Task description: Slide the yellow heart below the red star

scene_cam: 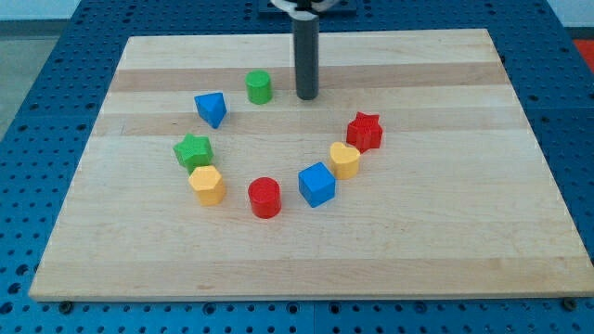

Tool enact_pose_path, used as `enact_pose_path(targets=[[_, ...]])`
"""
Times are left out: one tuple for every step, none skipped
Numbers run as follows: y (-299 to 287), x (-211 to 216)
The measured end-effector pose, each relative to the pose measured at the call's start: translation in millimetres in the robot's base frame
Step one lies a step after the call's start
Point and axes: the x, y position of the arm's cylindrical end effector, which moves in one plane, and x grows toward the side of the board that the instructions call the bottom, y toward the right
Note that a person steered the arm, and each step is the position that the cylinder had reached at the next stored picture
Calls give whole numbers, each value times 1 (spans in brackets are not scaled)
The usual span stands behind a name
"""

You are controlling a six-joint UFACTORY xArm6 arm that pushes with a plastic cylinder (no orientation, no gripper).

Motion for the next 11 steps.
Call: enact_pose_path(targets=[[7, 19], [-8, 44], [-25, 75], [-31, 102], [-28, 102], [0, 102], [24, 102], [25, 103], [25, 113], [27, 125], [27, 125]])
